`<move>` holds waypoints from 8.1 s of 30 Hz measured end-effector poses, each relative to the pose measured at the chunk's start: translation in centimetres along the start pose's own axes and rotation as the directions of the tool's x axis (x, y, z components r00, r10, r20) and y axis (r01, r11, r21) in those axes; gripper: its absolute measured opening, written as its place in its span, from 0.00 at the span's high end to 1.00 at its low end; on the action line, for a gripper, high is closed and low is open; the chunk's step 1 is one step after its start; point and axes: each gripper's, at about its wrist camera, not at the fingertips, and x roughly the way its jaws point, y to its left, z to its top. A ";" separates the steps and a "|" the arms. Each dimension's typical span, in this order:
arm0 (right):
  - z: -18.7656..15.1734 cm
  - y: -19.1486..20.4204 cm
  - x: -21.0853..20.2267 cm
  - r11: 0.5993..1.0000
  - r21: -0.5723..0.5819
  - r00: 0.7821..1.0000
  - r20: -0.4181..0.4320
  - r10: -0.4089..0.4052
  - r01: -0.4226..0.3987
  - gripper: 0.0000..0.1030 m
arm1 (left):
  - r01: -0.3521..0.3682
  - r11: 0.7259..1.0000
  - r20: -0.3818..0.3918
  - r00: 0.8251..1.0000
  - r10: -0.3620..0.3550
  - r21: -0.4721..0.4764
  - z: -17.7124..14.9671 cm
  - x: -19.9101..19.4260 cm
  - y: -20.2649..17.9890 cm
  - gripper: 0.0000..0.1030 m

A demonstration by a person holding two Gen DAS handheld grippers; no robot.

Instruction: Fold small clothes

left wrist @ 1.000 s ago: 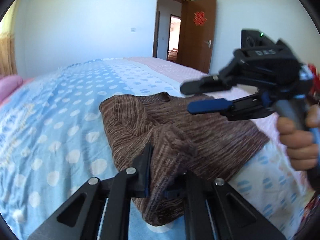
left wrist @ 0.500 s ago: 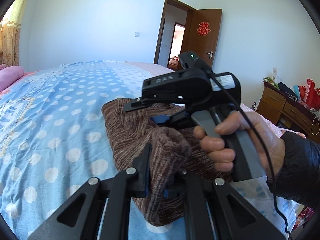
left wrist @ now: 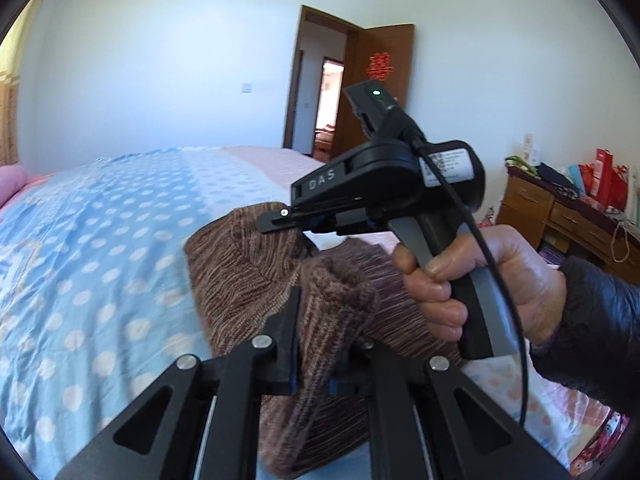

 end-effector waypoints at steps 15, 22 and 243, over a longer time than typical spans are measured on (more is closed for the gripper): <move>-1.7 -11.5 -5.0 0.961 -0.138 0.969 -0.036 -0.245 0.238 0.93 | 0.193 0.973 -0.178 0.969 -0.169 0.125 -0.5 10.3 -12.7 0.90; -3.7 -13.9 -3.9 0.933 -0.190 0.947 -0.045 -0.318 0.304 0.93 | 0.221 0.962 -0.257 0.950 -0.175 0.161 -1.8 11.1 -14.0 0.90; -23.2 5.0 -24.4 0.781 -0.064 0.730 0.409 -0.548 0.622 0.80 | -0.113 0.986 -0.282 0.957 0.074 -0.125 -1.2 -1.7 -9.0 0.67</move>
